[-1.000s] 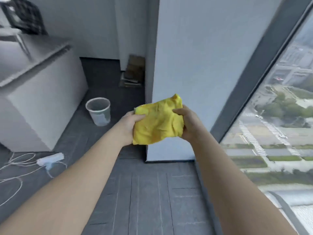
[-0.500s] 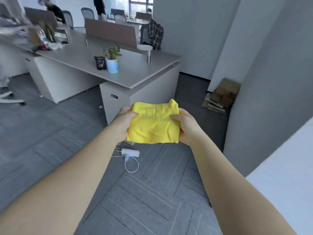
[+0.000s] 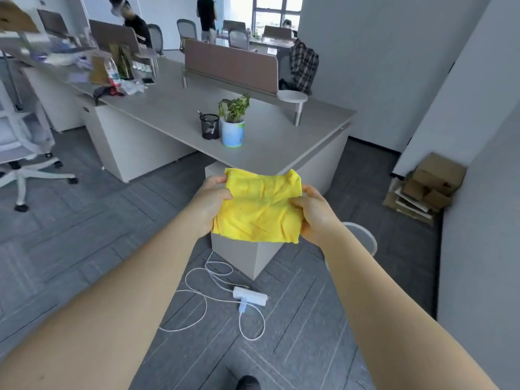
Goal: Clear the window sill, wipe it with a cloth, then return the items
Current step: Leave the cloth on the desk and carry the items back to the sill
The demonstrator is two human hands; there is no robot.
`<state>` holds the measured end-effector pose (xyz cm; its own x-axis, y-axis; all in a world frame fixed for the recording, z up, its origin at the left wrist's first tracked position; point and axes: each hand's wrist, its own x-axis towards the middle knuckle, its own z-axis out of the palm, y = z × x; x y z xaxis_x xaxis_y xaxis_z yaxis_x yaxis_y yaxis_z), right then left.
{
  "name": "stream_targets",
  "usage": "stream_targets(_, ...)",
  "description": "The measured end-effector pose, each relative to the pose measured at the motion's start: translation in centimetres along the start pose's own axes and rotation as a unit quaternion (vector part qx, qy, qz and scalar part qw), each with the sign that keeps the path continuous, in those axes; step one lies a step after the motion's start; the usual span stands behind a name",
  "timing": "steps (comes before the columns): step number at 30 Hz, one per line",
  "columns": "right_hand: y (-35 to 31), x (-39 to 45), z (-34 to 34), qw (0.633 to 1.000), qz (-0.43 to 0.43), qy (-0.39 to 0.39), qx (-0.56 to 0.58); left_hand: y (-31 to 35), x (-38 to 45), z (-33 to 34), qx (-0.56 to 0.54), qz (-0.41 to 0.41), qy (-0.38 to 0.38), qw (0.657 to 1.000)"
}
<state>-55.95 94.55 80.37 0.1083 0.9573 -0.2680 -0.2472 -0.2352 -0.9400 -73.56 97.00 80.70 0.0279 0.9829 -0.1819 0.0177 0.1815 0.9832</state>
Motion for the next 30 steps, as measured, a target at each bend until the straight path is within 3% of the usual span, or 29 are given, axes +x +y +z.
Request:
stream_targets(16,-0.8,32.3,2.1,0.994,0.085,0.065,-0.015,-0.6,34.2,1.4,0.14,-0.014,-0.024,0.99)
stream_targets(23,1.1,43.2,3.2,0.982,0.106,0.155,-0.02,-3.4,47.7,2.0,0.185,-0.035,-0.101,0.977)
stream_targets(30,2.9,51.4,4.2,0.96,0.128,0.228,-0.098,-5.6,57.6,2.8,0.232,-0.044,-0.17,0.957)
